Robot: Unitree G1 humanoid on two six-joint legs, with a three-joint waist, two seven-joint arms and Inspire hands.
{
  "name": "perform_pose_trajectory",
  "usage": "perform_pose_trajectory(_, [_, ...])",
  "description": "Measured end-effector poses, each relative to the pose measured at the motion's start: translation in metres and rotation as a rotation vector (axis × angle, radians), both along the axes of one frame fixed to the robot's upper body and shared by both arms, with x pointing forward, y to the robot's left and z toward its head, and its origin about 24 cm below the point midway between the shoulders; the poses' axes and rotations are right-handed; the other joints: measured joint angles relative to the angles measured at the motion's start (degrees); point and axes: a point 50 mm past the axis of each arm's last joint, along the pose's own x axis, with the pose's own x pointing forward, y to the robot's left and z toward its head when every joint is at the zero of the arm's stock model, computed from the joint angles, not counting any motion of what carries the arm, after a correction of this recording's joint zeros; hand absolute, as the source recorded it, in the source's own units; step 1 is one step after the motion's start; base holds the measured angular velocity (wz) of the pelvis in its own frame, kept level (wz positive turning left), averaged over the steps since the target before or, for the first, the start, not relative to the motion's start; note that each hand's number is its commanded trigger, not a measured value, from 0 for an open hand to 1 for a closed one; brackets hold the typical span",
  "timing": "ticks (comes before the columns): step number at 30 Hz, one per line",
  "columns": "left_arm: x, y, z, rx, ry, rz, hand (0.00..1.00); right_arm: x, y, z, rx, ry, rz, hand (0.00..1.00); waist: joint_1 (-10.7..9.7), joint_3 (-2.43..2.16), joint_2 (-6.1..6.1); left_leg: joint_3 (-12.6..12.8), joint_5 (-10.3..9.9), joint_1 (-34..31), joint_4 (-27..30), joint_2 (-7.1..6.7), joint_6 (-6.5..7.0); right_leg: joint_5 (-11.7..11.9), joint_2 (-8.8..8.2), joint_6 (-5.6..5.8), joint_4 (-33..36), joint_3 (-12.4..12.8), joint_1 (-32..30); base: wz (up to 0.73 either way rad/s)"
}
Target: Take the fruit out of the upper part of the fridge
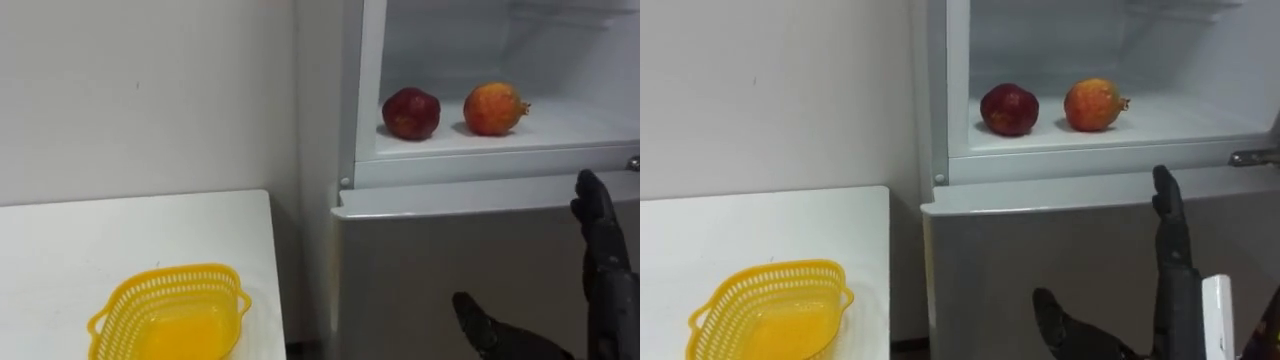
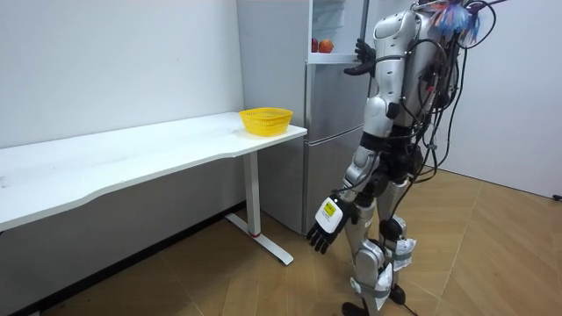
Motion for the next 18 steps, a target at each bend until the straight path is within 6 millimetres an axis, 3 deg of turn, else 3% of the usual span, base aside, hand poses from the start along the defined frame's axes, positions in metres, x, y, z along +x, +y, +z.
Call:
perform_pose_trajectory(3, [0.003,0.000,0.000,-0.002,-0.007,-0.003,0.00,0.004,0.001,0.007,0.010,-0.047,0.014,0.00,-0.1,0.03,-0.05,-0.1,0.0,-0.1,0.0,0.02,0.00,0.0,-0.02,-0.02,0.0,-0.2,0.0,0.01])
perform_pose_trajectory(9, [0.005,-0.001,0.000,-0.012,0.008,-0.072,0.00,0.010,-0.003,0.013,0.069,-0.070,0.027,0.00,-0.1,0.60,-0.86,-0.3,0.0,-0.3,-0.1,0.03,0.00,0.0,-0.09,-0.02,0.0,-0.8,0.0,0.00])
perform_pose_trajectory(12, [0.006,-0.001,0.000,-0.019,0.016,-0.094,0.00,0.015,-0.008,0.017,0.114,-0.079,0.042,0.00,-0.1,0.52,-1.29,-0.5,0.0,-0.3,0.0,0.02,0.00,0.0,-0.20,-0.01,0.0,-1.6,0.2,0.04])
perform_pose_trajectory(18, [0.008,0.003,0.000,-0.041,0.047,-0.149,0.00,0.030,-0.012,0.037,0.044,-0.132,0.075,0.00,0.0,0.68,-2.44,-1.1,0.0,-0.2,0.5,0.06,-0.03,0.0,-0.22,-0.03,-0.1,-2.2,0.5,0.02])
